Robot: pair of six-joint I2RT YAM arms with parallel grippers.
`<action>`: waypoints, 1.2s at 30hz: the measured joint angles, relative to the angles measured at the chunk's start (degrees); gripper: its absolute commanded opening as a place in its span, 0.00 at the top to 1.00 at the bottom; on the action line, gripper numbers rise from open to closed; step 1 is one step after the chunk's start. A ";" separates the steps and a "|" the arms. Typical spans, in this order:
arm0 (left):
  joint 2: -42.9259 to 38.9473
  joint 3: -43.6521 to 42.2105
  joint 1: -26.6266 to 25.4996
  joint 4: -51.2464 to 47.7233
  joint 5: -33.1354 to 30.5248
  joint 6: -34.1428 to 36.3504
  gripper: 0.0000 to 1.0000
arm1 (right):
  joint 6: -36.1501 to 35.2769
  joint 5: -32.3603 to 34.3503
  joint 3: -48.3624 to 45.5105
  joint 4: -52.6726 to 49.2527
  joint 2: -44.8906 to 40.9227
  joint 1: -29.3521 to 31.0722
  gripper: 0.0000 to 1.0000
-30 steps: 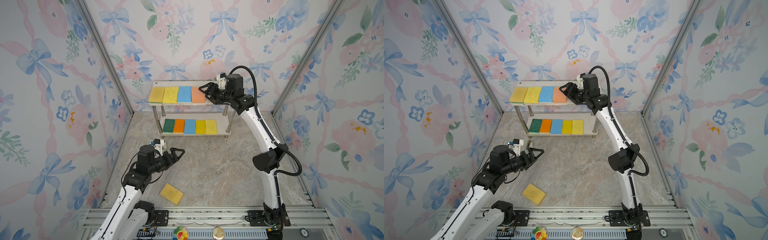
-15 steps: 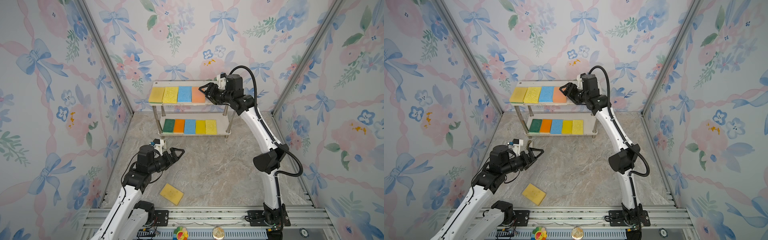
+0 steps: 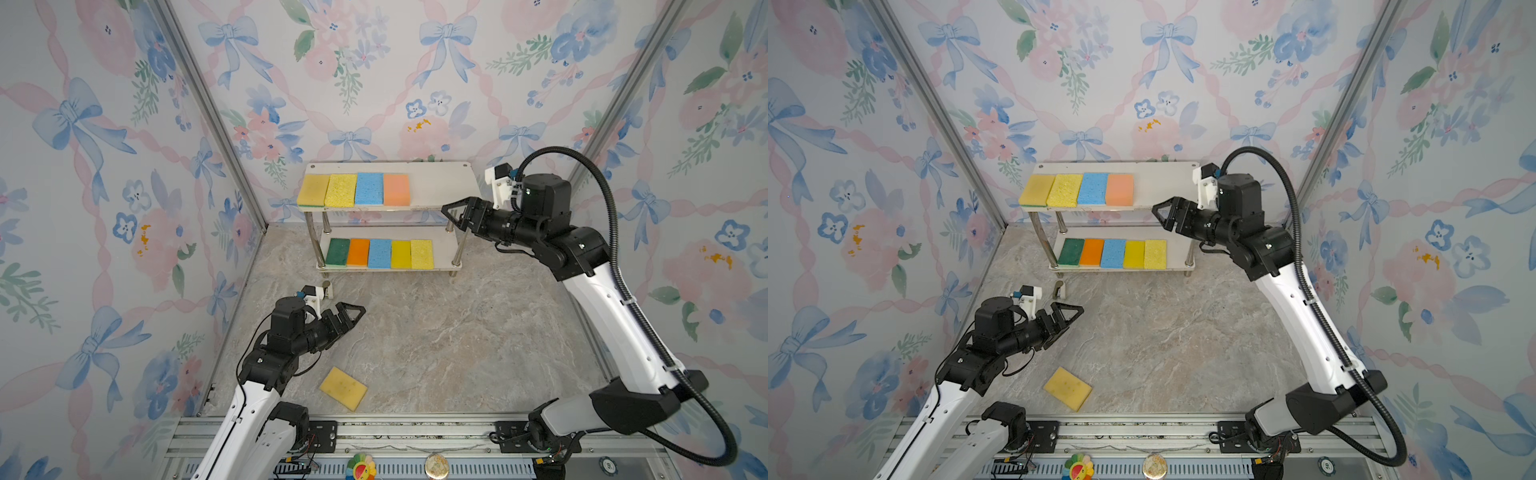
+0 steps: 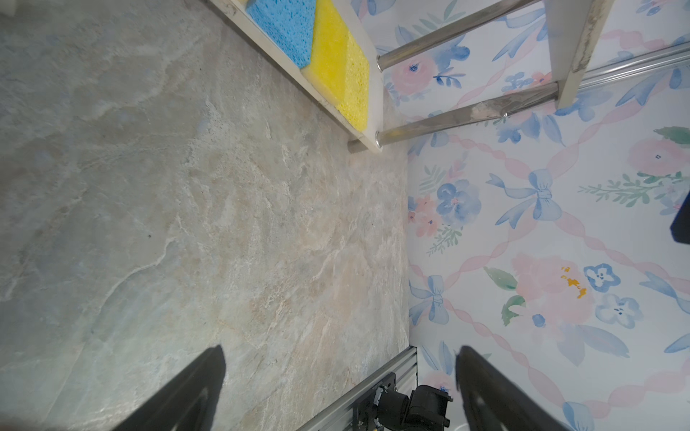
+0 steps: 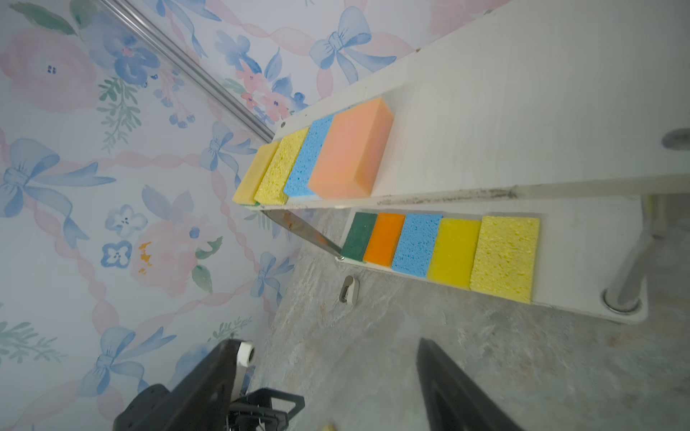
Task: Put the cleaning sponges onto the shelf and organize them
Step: 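Withdraw the right gripper from the top shelf, then lower the right gripper onto the yellow sponge on the table and grasp it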
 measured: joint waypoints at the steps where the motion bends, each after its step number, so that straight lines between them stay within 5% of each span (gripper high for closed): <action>1: -1.70 -0.28 0.00 -1.68 -0.39 -0.22 0.02 | 0.09 -0.59 -4.37 0.13 -2.32 0.48 0.19; 5: -6.58 -1.25 0.00 -9.33 -3.32 -0.33 0.02 | -0.02 -1.22 -18.21 -0.28 -4.66 6.78 0.18; 10: -6.56 -1.25 0.00 -16.44 -9.07 0.07 0.02 | -0.04 -0.17 -28.20 -0.15 3.76 19.32 0.20; 18: -8.72 -1.25 0.00 -23.65 -17.88 -1.55 0.02 | -0.90 -0.81 -25.97 6.34 20.55 33.83 0.25; 24: -11.28 -1.49 0.00 -26.25 -20.06 -2.91 0.02 | -2.01 -2.75 -20.57 10.67 31.34 39.15 0.29; 36: -14.56 -1.60 0.00 -26.88 -20.22 -4.28 0.02 | -3.06 -4.87 -15.93 13.51 38.38 40.52 0.34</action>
